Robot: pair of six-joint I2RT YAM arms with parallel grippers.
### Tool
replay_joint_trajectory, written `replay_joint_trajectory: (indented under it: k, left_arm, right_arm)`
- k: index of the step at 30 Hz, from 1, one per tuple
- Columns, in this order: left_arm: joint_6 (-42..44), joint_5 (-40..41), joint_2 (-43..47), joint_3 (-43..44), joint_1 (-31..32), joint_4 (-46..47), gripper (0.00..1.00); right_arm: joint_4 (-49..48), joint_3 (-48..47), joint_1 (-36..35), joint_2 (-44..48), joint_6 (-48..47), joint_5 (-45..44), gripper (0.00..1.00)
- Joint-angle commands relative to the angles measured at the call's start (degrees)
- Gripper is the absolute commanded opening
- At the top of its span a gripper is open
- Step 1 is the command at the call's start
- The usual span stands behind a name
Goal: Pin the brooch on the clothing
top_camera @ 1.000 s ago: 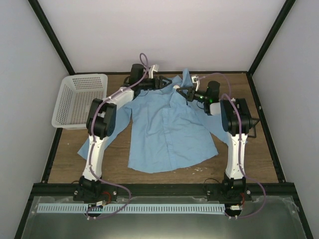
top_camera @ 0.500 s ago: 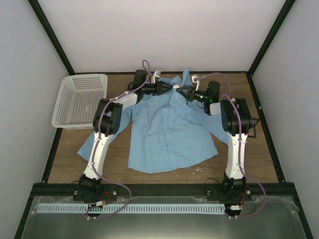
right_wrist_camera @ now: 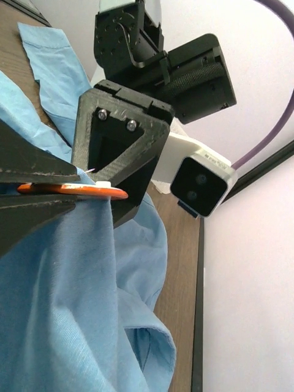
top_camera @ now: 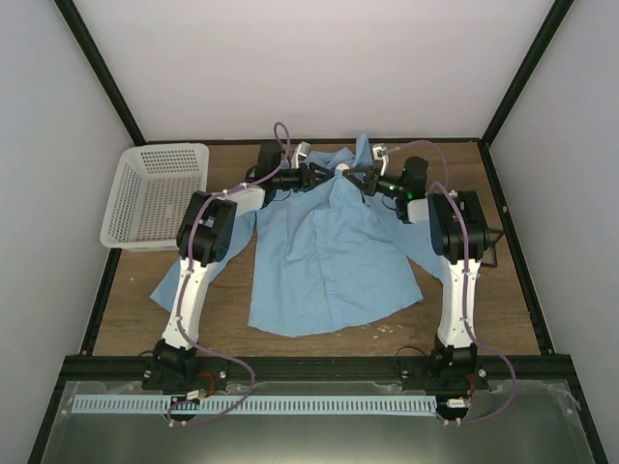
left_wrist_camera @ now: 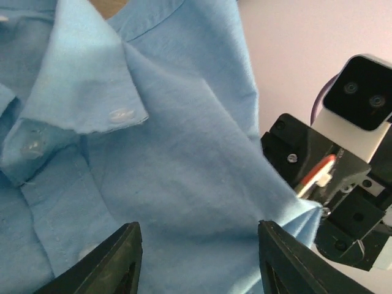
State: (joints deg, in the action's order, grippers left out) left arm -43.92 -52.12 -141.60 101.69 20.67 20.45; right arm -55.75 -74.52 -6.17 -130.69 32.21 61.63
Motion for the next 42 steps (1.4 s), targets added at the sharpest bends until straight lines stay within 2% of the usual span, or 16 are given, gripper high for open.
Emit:
replay_joint_trajectory:
  k: [1,8,11,21,28,42]
  left_arm:
    - [1.7,0.2,5.2,-1.1,-0.1,2.6,0.56]
    - [-1.7,-0.7,5.6,-4.3,0.1,8.6,0.62]
    - [-1.5,-0.7,4.6,-2.9,0.5,7.1,0.62]
    - [-2.2,-1.0,0.7,2.4,1.4,4.3,0.51]
    - [-2.5,-1.2,-0.2,2.9,1.4,4.5,0.36]
    - [-5.7,-3.6,-1.7,0.8,1.9,9.4,0.27]
  right_arm:
    - [-1.7,-1.1,0.2,-1.2,0.3,-0.4,0.01]
    - [-1.2,-1.5,0.2,-1.3,0.0,-0.2,0.01]
    - [-1.7,-1.5,0.2,-1.4,0.4,0.3,0.01]
    - [-2.5,-1.8,0.2,-1.5,0.5,2.0,0.01]
    - [-3.6,-1.8,0.2,-1.6,1.2,2.4,0.01]
    - [-5.1,-2.8,0.2,-2.1,3.3,3.1,0.01]
